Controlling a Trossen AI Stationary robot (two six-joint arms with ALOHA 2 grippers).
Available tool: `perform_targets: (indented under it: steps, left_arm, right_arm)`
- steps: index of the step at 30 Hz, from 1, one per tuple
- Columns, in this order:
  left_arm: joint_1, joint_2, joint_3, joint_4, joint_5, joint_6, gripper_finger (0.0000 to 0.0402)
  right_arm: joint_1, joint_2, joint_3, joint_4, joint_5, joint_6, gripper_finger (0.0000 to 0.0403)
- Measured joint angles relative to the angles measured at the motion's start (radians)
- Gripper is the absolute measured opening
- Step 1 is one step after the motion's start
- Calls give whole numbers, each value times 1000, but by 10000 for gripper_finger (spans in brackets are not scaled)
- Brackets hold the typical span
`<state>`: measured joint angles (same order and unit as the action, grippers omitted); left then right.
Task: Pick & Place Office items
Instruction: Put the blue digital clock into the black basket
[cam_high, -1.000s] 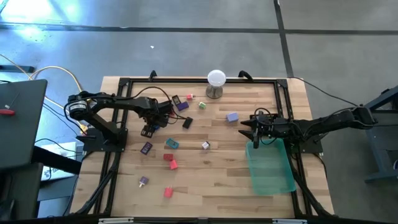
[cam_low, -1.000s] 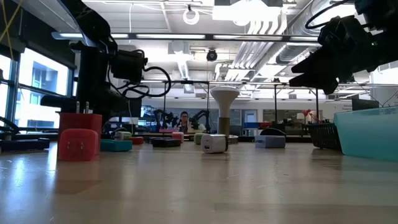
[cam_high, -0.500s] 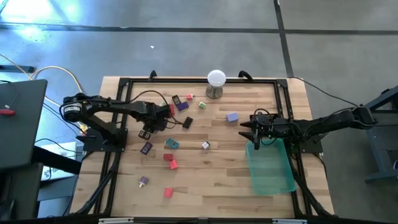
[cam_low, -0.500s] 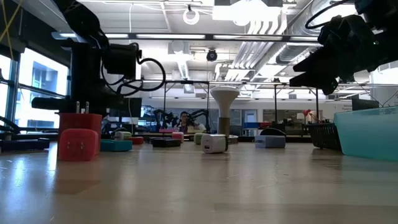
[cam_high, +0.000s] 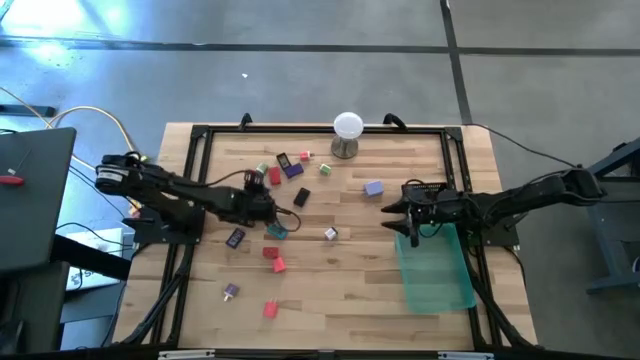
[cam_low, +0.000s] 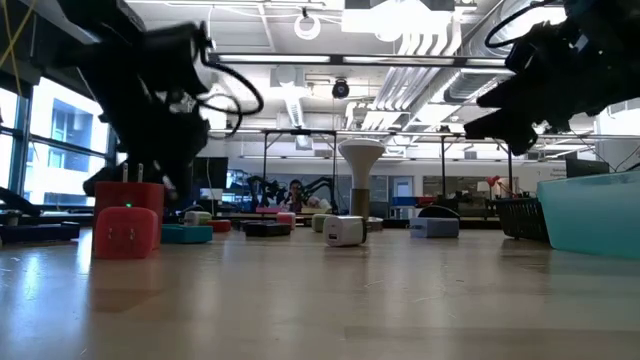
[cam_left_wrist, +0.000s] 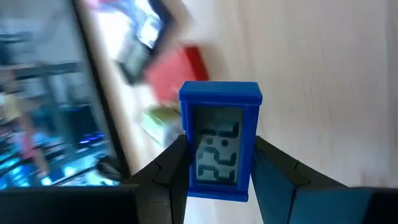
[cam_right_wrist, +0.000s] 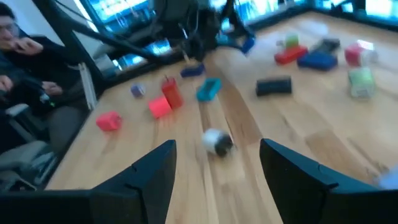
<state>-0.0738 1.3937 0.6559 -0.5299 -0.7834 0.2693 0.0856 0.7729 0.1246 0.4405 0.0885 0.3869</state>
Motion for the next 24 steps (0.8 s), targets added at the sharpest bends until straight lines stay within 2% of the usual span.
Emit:
perform_targets:
  steps: [3,6,9,13,15,18,24]
  left_arm:
    - [-79,-2,2,102,-140,-54,127]
    - [-137,4,2,222,-235,8,127]
    - [-183,4,2,434,-306,95,127]
    - [-226,4,3,738,-304,243,127]
    - [-242,3,5,832,-304,274,127]
    - [-251,3,17,872,-310,283,127]
    - [-251,85,99,876,-309,325,127]
  right_arm:
    - [0,59,0,129,-9,-42,221]
    - [0,119,0,254,6,-50,221]
    - [5,186,0,353,53,-51,221]
    - [41,306,0,463,130,-51,221]
    - [63,370,3,525,184,-49,218]
    - [95,447,44,563,257,-62,209]
    - [137,579,195,559,253,-143,191]
